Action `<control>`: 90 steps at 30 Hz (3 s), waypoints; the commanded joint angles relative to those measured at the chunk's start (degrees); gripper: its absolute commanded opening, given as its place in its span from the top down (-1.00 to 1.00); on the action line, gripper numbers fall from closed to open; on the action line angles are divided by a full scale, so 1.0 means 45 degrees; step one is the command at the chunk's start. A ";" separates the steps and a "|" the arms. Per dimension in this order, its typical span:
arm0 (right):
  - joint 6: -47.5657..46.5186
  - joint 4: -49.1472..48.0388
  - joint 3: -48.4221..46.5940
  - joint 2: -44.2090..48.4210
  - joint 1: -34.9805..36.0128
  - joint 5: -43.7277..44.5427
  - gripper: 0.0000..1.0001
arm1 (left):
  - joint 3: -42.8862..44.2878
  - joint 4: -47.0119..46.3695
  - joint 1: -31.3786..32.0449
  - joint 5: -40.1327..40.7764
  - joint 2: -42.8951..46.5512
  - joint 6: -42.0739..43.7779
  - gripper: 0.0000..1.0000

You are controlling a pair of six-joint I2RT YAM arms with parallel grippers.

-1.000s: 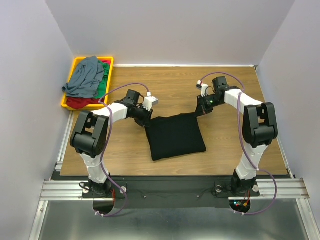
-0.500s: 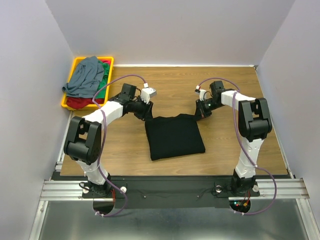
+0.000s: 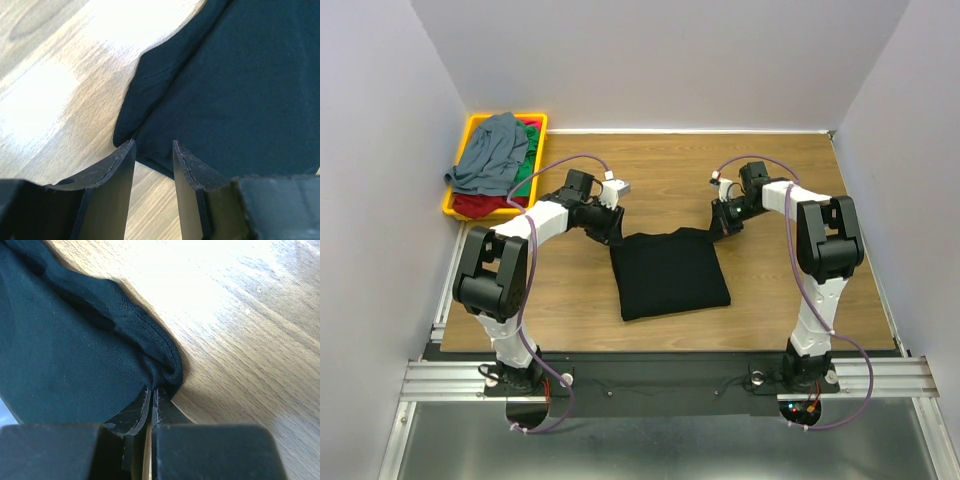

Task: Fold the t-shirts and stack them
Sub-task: Fold the tshirt

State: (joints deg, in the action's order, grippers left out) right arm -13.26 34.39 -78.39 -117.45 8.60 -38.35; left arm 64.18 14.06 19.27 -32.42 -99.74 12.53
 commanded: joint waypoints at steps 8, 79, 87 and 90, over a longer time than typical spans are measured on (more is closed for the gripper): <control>-0.0355 -0.0240 0.0350 -0.0072 0.0159 0.1393 0.99 | -0.0630 0.1073 -0.0043 -0.0568 0.0076 -0.0110 0.09; 0.5486 -0.5081 0.1874 0.0830 0.0765 -0.4097 0.36 | -0.1416 -0.8945 0.0309 -0.5256 -0.1151 -0.6710 0.24; 0.5835 -0.5788 -0.0526 -0.2101 0.0024 -0.2924 0.40 | 0.0716 -0.9239 -0.0628 -0.5001 -0.5017 -0.7589 0.30; 0.5954 -0.5768 -0.1366 -0.2533 -0.0192 -0.2670 0.41 | 0.1712 -0.8460 -0.1058 -0.5060 -0.5529 -0.7279 0.31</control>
State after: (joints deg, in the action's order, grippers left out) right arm 13.45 12.95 -80.20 -126.21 9.91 -56.71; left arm 67.20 -24.23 16.99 -56.62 -122.30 -20.56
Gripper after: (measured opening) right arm 0.296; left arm 0.347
